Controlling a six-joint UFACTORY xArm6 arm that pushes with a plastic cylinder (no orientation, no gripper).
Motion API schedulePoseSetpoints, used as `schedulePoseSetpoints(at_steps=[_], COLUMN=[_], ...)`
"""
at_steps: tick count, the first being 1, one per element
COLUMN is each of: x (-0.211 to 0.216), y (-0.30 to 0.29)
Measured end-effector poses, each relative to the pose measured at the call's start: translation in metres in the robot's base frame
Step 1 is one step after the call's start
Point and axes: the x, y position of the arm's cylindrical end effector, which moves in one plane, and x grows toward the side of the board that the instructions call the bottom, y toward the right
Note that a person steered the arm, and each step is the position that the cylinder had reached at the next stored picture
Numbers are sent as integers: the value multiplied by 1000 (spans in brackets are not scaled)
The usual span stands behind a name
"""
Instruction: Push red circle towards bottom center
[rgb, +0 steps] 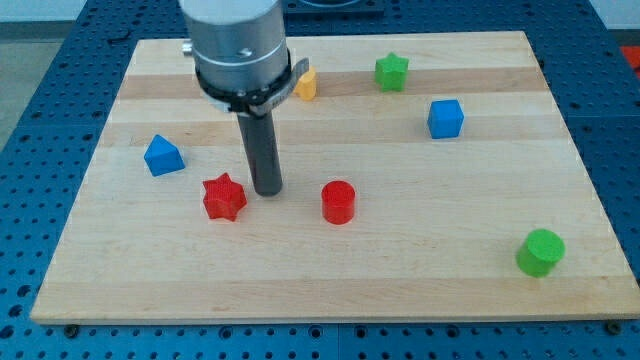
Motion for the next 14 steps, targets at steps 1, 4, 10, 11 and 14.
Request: schedulePoseSetpoints(at_steps=[1, 4, 10, 11, 14], x=[6, 2, 30, 30, 51], y=[36, 130, 176, 168, 176])
